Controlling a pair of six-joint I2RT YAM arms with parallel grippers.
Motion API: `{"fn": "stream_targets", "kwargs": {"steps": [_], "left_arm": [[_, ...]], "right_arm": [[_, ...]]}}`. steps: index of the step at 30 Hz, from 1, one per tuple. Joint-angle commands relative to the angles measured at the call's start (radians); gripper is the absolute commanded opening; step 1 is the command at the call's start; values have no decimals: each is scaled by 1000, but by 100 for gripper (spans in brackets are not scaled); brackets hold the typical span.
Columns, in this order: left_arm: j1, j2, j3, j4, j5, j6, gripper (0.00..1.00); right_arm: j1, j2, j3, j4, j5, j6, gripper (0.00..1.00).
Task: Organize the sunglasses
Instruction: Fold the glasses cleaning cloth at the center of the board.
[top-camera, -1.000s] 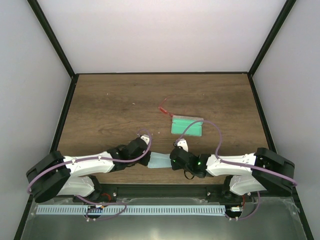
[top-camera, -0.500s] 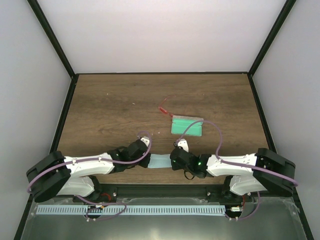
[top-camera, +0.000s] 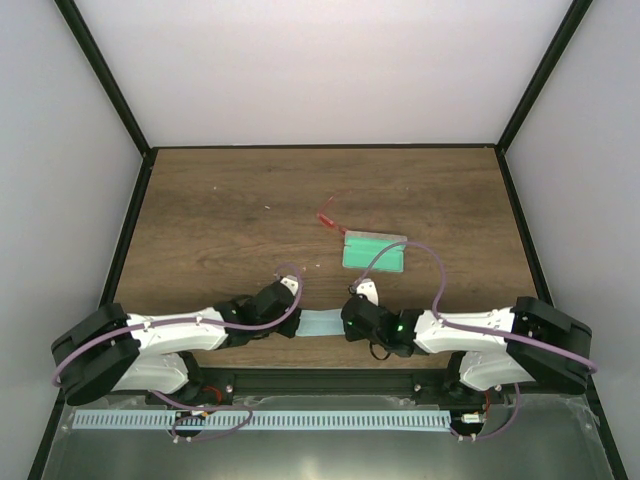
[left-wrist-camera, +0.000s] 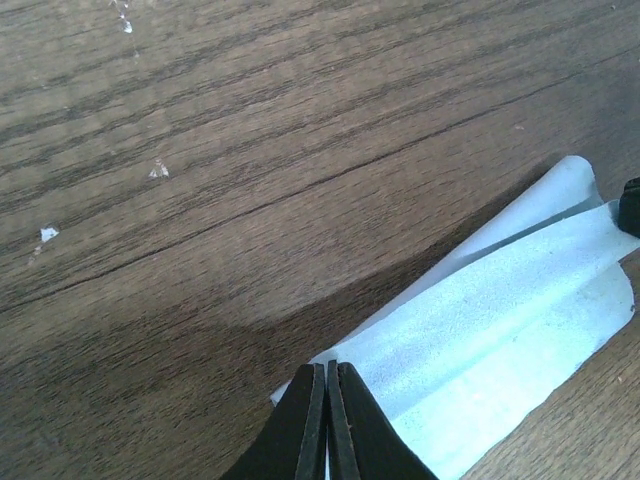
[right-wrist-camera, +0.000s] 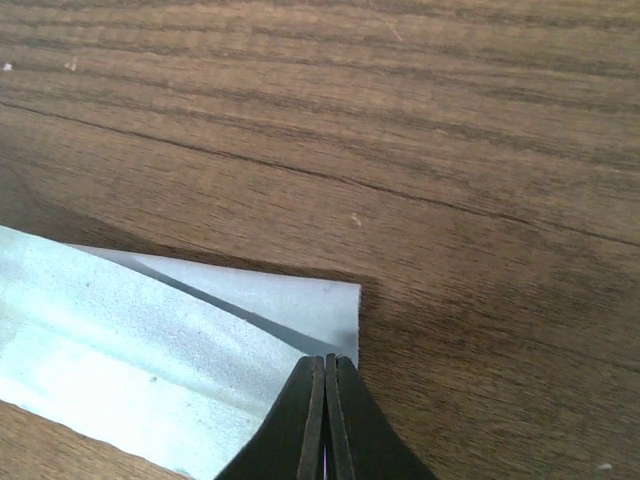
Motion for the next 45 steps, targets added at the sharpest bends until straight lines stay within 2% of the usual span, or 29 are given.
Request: {"fn": "stream_targets", "kwargs": {"steps": [1, 6, 13, 18, 23, 34, 40, 45], "left_arm": [[-7, -9, -15, 14, -9, -13, 4], [-8, 1, -20, 23, -10, -13, 4], [-9, -9, -24, 17, -16, -13, 4], [-9, -26, -33, 19, -12, -13, 7], [-9, -29, -39, 26, -4, -11, 9], [-11, -99, -65, 11, 2, -16, 20], [-11, -130, -54, -11, -17, -15, 28], [-11, -105, -27, -18, -32, -20, 31]], "right_arm": [[9, -8, -13, -5, 27, 15, 1], [9, -1, -12, -7, 29, 15, 2], [9, -31, -6, 13, 15, -11, 17], [9, -39, 10, 23, 18, -27, 20], [9, 14, 60, 31, 15, -47, 20], [9, 101, 93, 86, -16, -60, 18], [9, 123, 90, 105, -46, -56, 8], [11, 121, 67, 134, -79, -52, 6]]}}
